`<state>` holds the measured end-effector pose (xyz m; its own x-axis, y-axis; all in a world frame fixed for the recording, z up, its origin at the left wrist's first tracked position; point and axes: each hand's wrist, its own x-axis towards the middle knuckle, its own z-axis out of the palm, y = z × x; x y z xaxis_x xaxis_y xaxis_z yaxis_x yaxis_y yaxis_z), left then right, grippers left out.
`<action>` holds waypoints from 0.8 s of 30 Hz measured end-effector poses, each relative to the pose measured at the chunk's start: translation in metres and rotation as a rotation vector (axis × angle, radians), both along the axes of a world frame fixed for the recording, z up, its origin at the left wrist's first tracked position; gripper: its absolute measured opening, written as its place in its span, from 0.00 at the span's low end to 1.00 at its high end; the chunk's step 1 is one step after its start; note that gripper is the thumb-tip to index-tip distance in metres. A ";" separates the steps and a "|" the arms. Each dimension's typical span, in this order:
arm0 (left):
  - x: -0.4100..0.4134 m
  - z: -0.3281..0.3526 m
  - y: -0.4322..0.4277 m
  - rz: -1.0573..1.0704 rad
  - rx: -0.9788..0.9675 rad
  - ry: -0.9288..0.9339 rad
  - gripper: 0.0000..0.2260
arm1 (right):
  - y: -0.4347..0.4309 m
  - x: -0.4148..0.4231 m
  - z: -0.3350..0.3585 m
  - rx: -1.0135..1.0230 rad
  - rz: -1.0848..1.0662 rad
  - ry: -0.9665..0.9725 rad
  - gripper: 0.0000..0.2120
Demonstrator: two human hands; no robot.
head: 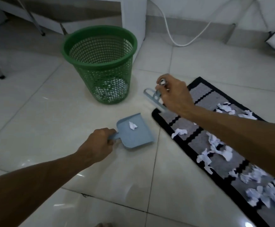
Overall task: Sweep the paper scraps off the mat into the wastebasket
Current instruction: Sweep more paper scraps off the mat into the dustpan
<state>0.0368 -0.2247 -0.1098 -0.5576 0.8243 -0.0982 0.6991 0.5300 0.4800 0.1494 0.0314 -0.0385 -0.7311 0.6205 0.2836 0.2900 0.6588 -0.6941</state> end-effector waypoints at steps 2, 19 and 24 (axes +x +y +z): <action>0.010 0.002 0.012 -0.108 0.024 -0.012 0.09 | 0.027 0.032 0.005 0.040 -0.099 -0.024 0.03; 0.079 -0.003 0.100 -0.235 0.021 -0.091 0.06 | 0.016 0.110 -0.013 0.014 -0.078 -0.128 0.05; 0.080 -0.006 0.122 -0.218 0.073 -0.098 0.05 | 0.088 0.136 0.004 0.086 -0.297 -0.147 0.07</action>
